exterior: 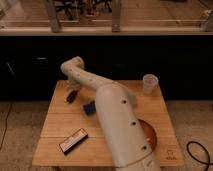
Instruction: Drag the pepper across the table
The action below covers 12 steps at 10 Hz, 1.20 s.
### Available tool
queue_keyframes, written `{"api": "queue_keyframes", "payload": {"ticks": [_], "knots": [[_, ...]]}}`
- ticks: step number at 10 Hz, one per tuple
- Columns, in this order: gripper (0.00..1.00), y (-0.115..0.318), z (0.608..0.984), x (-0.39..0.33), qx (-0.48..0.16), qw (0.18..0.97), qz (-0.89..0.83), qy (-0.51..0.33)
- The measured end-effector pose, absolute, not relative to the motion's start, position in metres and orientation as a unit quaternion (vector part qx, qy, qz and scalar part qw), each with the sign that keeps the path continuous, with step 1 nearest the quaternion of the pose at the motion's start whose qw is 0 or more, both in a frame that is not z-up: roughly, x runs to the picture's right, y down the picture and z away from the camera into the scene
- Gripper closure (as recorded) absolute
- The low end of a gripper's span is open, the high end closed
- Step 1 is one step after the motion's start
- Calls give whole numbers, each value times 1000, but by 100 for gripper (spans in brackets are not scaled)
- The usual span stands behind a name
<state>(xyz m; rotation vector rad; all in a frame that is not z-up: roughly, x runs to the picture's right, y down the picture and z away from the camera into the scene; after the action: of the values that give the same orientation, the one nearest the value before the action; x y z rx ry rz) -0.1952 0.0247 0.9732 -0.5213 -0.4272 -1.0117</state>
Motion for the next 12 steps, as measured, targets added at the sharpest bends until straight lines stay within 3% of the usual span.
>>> {"api": "queue_keyframes", "payload": {"ticks": [2, 9, 10, 12], "knots": [[24, 30, 978, -201, -252, 815, -482, -200], [94, 34, 984, -201, -263, 809, -487, -200], [100, 34, 984, -200, -264, 808, -487, -201], [100, 34, 984, -201, -265, 807, -489, -200]]}}
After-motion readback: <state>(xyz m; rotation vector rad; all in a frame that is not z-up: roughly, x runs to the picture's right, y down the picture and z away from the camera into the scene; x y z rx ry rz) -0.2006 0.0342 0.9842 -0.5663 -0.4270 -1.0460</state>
